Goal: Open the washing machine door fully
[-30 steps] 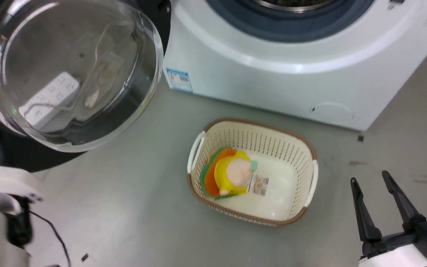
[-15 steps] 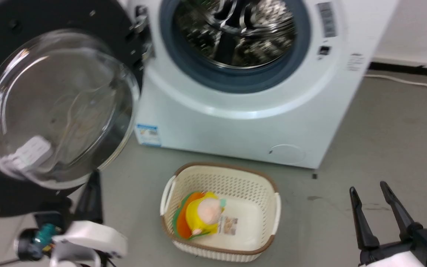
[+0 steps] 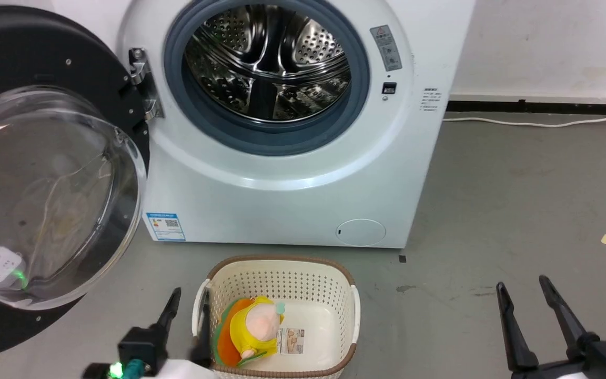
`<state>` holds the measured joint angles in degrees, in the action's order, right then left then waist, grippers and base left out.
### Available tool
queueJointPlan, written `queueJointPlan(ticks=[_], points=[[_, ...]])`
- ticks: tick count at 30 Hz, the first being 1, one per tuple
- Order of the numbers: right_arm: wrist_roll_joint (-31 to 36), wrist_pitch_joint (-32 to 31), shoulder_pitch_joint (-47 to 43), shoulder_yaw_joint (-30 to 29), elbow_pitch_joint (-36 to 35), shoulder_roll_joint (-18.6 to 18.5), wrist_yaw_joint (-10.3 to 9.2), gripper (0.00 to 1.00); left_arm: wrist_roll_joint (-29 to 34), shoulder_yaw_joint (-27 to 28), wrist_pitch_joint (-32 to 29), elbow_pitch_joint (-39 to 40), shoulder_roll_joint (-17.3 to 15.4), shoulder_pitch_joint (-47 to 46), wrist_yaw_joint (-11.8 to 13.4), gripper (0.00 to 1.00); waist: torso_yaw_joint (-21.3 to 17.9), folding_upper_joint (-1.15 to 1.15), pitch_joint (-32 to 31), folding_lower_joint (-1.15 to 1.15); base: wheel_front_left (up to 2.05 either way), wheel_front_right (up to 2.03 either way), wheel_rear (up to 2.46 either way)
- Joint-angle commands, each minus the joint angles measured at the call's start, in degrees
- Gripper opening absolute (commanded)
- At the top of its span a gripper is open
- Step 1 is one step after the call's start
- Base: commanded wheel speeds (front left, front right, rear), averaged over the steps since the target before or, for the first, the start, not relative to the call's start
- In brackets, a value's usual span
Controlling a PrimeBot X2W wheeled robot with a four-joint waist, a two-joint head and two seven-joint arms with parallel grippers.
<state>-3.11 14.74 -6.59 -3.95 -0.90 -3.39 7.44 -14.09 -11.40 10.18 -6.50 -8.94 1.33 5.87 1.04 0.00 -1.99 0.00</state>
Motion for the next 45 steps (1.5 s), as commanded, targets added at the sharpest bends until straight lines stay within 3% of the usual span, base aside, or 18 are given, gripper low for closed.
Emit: queueJointPlan(ticks=[1,31,32,45], points=[[-0.26,0.25,-0.64,-0.07,-0.18,0.38,0.05,1.0,0.13,-0.41,0.39,-0.28,0.45,0.86,0.01,1.0,-0.2,0.0,-0.1,0.0,0.0,0.0,0.0],[-1.58,0.26,-1.12,0.76,0.65,0.51,0.05,1.0,1.05,-2.96,3.03,-2.32,-0.15,0.54,0.26,1.0,-0.08,0.0,-0.91,0.0,0.0,0.0,0.0],[-1.42,-0.03,-0.32,0.71,0.5,0.19,0.0,0.0,0.91,-2.81,2.75,-2.32,0.33,0.92,0.0,0.0,-0.08,0.0,-0.91,-0.01,0.0,0.0,0.0],[-1.07,-1.2,0.28,0.93,0.53,0.2,0.0,0.0,1.93,-1.67,1.61,-1.62,0.96,0.75,-0.46,0.0,-0.16,0.0,-0.68,-0.01,0.0,0.0,0.0]])
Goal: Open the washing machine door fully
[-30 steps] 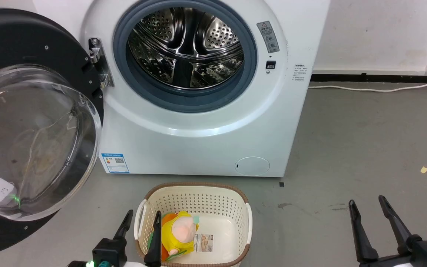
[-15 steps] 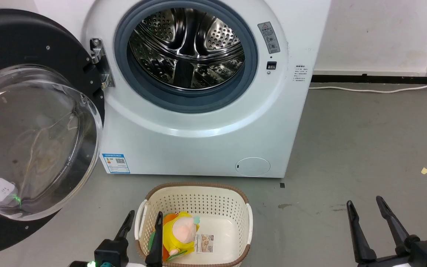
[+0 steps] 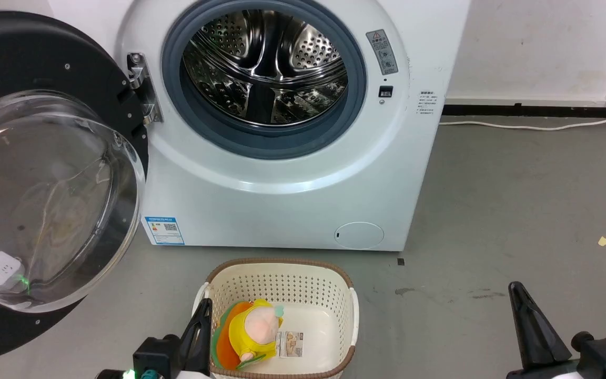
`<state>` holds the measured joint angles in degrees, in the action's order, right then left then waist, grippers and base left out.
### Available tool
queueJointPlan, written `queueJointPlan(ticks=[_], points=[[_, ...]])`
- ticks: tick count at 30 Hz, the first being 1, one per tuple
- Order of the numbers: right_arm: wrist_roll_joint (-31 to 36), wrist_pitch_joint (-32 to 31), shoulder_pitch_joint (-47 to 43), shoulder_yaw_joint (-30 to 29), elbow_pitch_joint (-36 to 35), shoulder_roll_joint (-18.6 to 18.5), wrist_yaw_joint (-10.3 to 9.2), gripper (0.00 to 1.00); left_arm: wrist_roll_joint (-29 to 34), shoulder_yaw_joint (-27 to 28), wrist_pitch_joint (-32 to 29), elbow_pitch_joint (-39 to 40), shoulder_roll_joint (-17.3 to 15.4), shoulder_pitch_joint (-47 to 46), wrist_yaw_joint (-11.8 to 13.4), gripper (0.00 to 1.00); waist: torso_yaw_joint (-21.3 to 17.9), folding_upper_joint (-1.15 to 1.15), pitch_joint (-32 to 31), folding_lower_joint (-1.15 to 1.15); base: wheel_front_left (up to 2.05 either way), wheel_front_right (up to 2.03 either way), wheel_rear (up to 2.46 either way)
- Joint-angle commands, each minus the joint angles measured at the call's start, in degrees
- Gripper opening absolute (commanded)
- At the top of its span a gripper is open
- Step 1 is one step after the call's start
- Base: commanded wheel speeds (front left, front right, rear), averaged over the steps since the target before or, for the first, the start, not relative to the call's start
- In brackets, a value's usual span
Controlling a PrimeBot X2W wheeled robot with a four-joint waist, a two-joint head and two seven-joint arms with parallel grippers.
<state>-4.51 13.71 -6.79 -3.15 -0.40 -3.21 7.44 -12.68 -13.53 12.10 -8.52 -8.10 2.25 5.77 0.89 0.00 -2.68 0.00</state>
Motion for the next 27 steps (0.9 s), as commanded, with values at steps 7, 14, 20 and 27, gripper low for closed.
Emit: queueJointPlan(ticks=[7,14,20,27], points=[[0.62,-1.1,0.92,0.34,0.06,0.05,0.01,0.0,1.37,1.37,-1.13,0.97,0.48,-0.32,-0.74,0.0,-0.07,0.0,0.2,0.0,0.0,0.0,0.0],[0.98,-2.28,1.47,0.6,0.09,0.07,0.01,0.0,2.43,2.51,-2.15,1.68,0.92,-0.5,-1.21,0.0,-0.14,0.0,0.43,0.0,0.0,0.0,0.0],[1.24,-3.1,1.85,0.78,0.11,0.09,0.01,0.0,3.17,3.3,-2.87,2.17,1.23,-0.63,-1.53,0.0,-0.2,0.0,0.59,0.0,0.0,0.0,0.0],[1.49,-3.92,2.24,0.97,0.13,0.11,0.02,0.0,3.9,4.09,-3.58,2.66,1.54,-0.76,-1.86,0.0,-0.25,0.0,0.75,0.0,0.0,0.0,0.0]])
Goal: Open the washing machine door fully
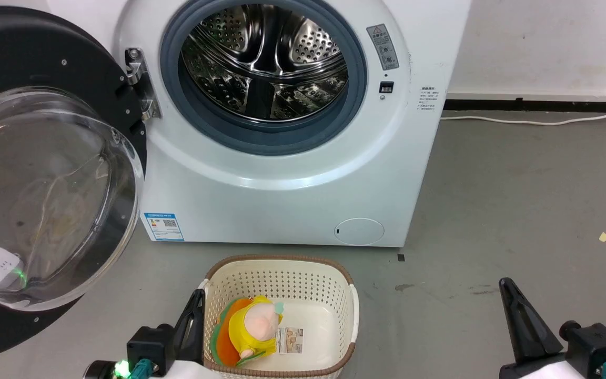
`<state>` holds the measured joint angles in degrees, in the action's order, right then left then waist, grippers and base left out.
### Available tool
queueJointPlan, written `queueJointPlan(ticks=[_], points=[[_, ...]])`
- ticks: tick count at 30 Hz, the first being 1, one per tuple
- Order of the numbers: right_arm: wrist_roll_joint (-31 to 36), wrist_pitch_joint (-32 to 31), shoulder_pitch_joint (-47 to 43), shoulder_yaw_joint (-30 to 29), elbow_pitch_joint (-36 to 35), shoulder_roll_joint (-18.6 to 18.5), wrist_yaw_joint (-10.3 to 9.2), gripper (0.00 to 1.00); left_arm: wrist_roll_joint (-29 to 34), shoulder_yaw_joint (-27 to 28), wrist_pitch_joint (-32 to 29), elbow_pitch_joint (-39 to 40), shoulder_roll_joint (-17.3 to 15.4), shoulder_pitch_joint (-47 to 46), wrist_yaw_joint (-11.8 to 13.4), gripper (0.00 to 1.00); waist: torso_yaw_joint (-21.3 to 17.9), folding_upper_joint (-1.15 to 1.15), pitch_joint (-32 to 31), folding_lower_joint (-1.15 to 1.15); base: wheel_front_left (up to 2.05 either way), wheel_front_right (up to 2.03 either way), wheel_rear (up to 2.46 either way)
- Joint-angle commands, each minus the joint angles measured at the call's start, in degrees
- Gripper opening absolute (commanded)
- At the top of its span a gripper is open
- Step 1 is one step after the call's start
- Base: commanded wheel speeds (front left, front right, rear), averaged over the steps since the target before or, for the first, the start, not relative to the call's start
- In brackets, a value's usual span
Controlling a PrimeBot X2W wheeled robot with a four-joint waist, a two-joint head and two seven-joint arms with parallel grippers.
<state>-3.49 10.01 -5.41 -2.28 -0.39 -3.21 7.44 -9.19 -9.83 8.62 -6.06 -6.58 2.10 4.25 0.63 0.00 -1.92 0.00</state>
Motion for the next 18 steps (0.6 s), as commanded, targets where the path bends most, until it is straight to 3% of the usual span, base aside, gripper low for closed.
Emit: queueJointPlan(ticks=[1,18], points=[[0.5,-0.35,0.91,0.13,0.13,0.11,0.02,0.0,0.51,0.5,-0.2,0.27,0.06,-0.62,-0.38,0.0,-0.01,0.0,0.02,0.0,0.0,0.0,0.0],[1.12,-2.35,1.84,0.57,0.18,0.16,0.02,0.0,2.31,2.43,-1.94,1.47,0.81,-0.93,-1.18,0.0,-0.14,0.0,0.41,0.0,0.0,0.0,0.0]])
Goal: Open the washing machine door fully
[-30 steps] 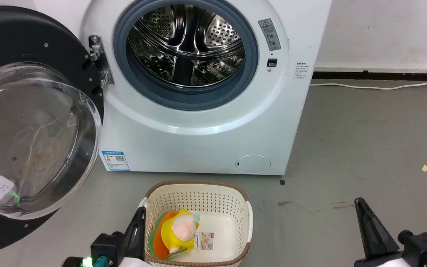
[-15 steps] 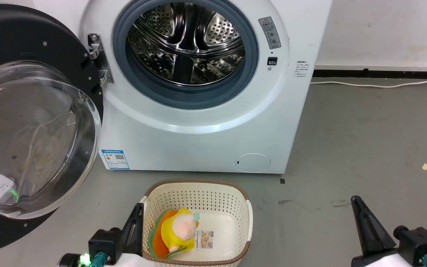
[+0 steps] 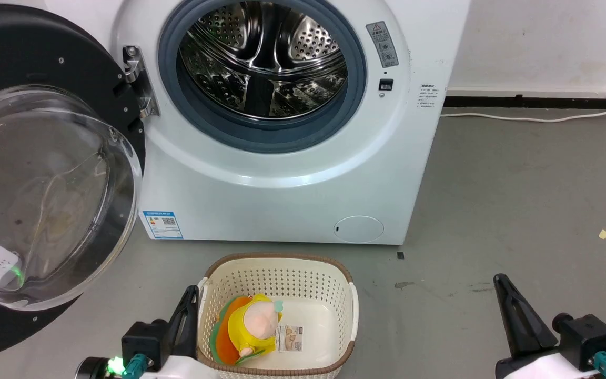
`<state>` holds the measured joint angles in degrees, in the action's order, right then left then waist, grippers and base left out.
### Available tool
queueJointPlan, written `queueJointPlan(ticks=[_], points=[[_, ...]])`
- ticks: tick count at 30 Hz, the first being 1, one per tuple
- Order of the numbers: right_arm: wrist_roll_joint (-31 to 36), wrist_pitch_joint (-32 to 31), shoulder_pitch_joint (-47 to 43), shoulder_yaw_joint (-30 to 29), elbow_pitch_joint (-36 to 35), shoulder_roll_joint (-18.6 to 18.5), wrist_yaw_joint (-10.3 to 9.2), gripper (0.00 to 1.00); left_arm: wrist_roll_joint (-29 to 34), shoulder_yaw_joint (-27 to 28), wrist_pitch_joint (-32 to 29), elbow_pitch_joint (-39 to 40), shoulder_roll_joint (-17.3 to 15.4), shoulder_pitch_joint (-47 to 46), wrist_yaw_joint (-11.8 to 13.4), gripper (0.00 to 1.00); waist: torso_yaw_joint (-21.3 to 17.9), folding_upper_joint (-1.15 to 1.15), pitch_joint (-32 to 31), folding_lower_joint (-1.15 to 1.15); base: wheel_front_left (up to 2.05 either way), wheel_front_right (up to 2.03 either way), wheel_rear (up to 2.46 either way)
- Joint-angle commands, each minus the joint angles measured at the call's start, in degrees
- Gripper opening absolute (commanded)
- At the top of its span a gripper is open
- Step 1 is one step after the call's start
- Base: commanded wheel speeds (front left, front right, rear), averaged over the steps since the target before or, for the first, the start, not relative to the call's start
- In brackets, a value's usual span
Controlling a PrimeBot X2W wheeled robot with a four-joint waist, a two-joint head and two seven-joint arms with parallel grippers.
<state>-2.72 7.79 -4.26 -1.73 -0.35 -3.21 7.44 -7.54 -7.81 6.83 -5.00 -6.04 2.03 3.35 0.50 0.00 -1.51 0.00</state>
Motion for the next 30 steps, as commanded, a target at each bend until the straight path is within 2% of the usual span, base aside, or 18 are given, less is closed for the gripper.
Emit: queueJointPlan(ticks=[1,30], points=[[0.46,-0.48,0.85,0.1,0.15,0.17,0.02,0.0,0.98,0.75,-0.46,0.62,0.4,-0.91,-0.42,0.0,-0.02,0.0,0.07,0.0,0.0,0.0,0.0],[1.51,-3.89,2.44,0.86,0.24,0.25,0.03,0.0,4.04,4.04,-3.43,2.67,1.69,-1.43,-1.78,0.0,-0.24,0.0,0.74,0.0,0.0,0.0,0.0]])
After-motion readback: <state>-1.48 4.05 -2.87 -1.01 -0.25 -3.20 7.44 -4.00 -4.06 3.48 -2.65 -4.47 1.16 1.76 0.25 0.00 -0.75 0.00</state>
